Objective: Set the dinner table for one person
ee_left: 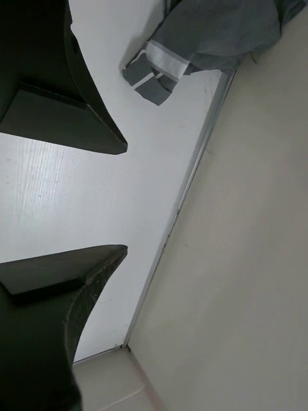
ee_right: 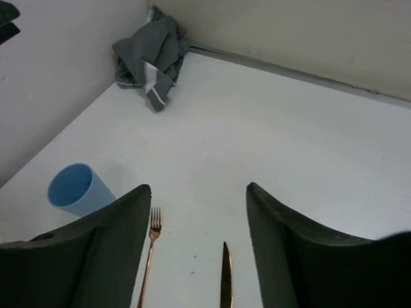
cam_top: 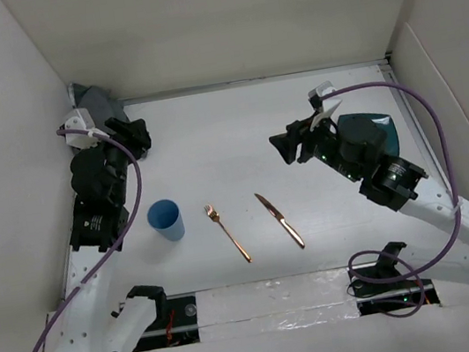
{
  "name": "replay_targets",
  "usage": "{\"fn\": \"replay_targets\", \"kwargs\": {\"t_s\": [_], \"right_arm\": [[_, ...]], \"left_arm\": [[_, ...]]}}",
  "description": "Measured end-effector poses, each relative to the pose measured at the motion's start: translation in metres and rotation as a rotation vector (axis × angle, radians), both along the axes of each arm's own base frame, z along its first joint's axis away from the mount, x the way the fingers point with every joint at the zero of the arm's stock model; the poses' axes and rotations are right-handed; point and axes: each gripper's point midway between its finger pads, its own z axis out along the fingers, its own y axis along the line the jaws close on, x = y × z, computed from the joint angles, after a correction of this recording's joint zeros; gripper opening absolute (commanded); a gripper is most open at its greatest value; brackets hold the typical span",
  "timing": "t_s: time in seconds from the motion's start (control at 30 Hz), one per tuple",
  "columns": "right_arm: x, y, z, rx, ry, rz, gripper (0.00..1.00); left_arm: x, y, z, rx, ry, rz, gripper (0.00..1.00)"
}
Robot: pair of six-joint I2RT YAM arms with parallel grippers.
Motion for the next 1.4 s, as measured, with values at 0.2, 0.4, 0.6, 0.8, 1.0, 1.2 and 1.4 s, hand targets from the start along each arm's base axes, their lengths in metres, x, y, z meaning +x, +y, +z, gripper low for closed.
{"fn": "replay_targets", "kwargs": {"t_s": [0.2, 0.4, 0.6, 0.8, 1.0, 1.2, 1.4], "right_arm": [[0.013, -0.011, -0.024, 0.001, 0.048, -0.047, 0.00], [0.019, -0.016, -0.050, -0.022, 0.099, -0.058, 0.00], [0.014, -0.019, -0.071, -0.035, 0.121, -0.042, 0.00], [0.010, -0.019, -0.094, -0.049, 0.158, -0.021, 0.19], [0.007, -0.013, -0.113, -0.061, 0.176, 0.021, 0.57], [0.009, 0.005, -0.132, -0.080, 0.213, 0.094, 0.60], [0.008, 0.015, -0.150, -0.096, 0.255, 0.142, 0.60]], "left_arm": [[0.021, -0.004, -0.007, 0.010, 0.043, -0.002, 0.39], [0.077, 0.002, -0.018, 0.013, 0.118, 0.033, 0.00], [0.137, 0.034, -0.062, 0.045, 0.254, 0.162, 0.23], [0.172, 0.107, -0.140, 0.039, 0.450, 0.311, 0.47], [0.185, 0.112, -0.207, 0.106, 0.615, 0.299, 0.62], [0.192, 0.087, -0.229, 0.190, 0.662, 0.232, 0.70], [0.218, 0.062, -0.260, 0.238, 0.704, 0.184, 0.67]]}}
